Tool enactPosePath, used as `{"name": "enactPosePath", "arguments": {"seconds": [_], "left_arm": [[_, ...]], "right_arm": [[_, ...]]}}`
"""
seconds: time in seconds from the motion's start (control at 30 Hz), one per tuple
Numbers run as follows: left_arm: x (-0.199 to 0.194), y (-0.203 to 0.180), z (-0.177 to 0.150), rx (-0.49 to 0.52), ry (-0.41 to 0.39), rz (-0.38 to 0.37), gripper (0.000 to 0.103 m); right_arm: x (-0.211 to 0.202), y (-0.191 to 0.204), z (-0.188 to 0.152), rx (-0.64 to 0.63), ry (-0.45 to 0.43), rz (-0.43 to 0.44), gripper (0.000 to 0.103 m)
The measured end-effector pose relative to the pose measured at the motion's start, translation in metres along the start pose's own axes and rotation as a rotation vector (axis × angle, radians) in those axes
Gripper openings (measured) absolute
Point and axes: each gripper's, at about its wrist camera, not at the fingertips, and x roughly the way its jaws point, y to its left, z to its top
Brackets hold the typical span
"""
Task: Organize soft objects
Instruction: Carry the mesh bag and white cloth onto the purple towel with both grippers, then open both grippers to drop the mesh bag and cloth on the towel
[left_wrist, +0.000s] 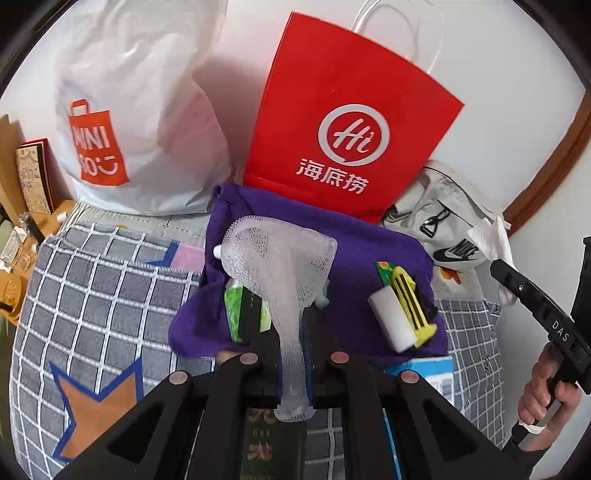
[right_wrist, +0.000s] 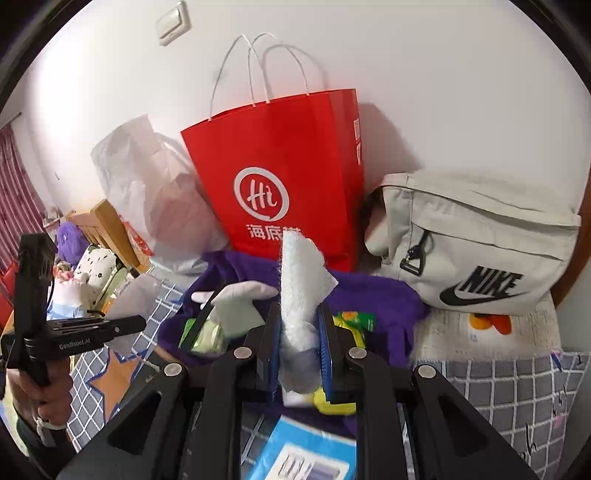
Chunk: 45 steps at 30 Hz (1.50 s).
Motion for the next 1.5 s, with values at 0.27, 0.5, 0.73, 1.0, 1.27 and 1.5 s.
{"name": "enactPosePath", "arguments": {"seconds": [0.27, 0.5, 0.73, 1.0, 1.27, 1.5], "left_arm": [[0.032, 0.006, 0.014, 0.002, 0.034, 0.013, 0.009], [0.063, 0.013, 0.019, -0.022, 0.057, 0.017, 0.009], [0.084, 0.015, 0.02, -0.039, 0.088, -0.006, 0.009], [0.097, 0.016, 0.019, -0.037, 0.109, -0.022, 0.009], [0.097, 0.009, 0.017, -0.01, 0.117, -0.021, 0.033], [0.077, 0.004, 0.018, -0.007, 0.089, -0.004, 0.051]], "right_arm": [[0.051, -0.036, -0.004, 0.069, 0.064, -0.021, 0.018], [0.092, -0.062, -0.02, 0.12, 0.172, -0.059, 0.018], [0.107, -0.063, -0.029, 0.094, 0.221, -0.056, 0.018], [0.124, -0.064, -0.036, 0.104, 0.261, -0.051, 0.021], [0.128, -0.056, -0.036, 0.087, 0.272, -0.054, 0.034], [0.109, -0.046, -0.028, 0.059, 0.235, -0.068, 0.05]]}}
